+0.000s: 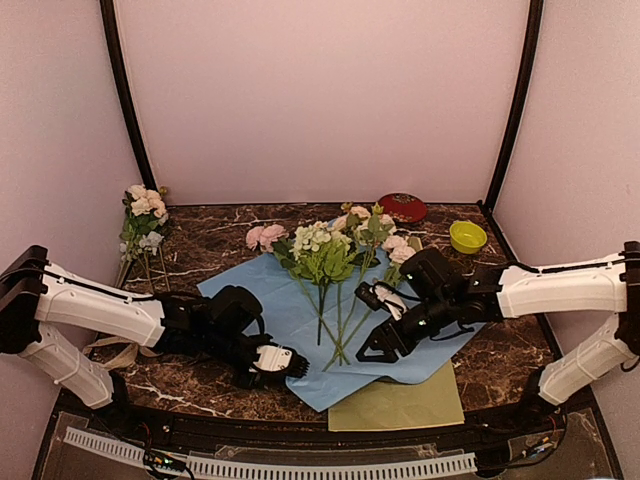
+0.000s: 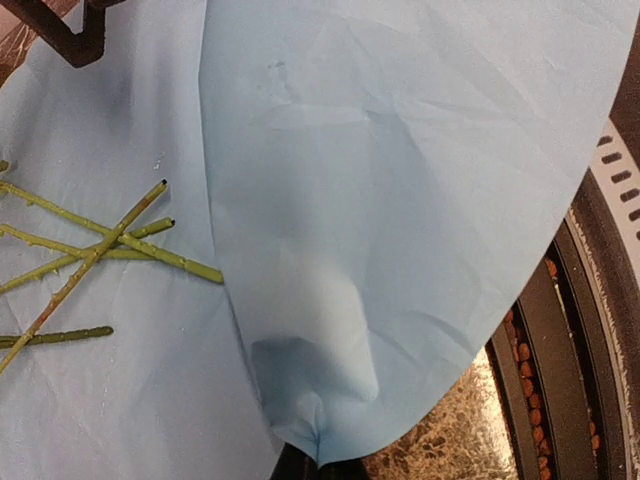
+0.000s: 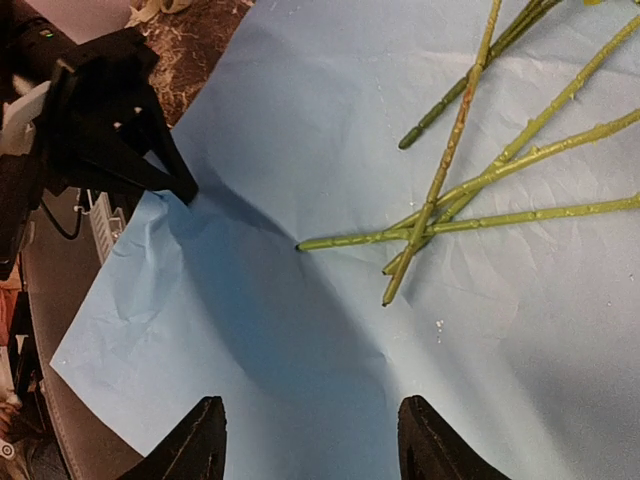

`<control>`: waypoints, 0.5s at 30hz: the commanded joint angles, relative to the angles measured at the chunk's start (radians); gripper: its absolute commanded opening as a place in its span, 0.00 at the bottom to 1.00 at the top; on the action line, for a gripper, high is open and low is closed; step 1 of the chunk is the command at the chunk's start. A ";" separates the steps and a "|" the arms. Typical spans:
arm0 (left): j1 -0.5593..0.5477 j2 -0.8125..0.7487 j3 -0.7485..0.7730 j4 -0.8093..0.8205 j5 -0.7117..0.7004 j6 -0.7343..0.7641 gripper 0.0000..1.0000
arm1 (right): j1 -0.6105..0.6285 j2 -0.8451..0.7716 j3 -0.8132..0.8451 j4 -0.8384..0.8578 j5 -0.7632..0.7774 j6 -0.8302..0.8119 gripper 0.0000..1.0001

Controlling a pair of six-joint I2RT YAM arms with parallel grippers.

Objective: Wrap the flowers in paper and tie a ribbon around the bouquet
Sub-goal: Pick up the bottom corner of the flattened wrapping paper from the center of the board.

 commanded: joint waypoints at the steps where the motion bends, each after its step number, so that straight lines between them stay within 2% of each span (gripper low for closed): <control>1: 0.029 -0.025 -0.011 0.046 0.121 -0.085 0.00 | 0.019 -0.045 0.000 0.041 -0.032 -0.019 0.59; 9: 0.093 -0.026 -0.014 0.075 0.160 -0.111 0.00 | 0.128 -0.158 -0.027 0.019 0.054 -0.106 0.62; 15: 0.108 -0.023 -0.006 0.066 0.168 -0.104 0.00 | 0.157 -0.201 -0.088 0.025 0.181 -0.086 0.74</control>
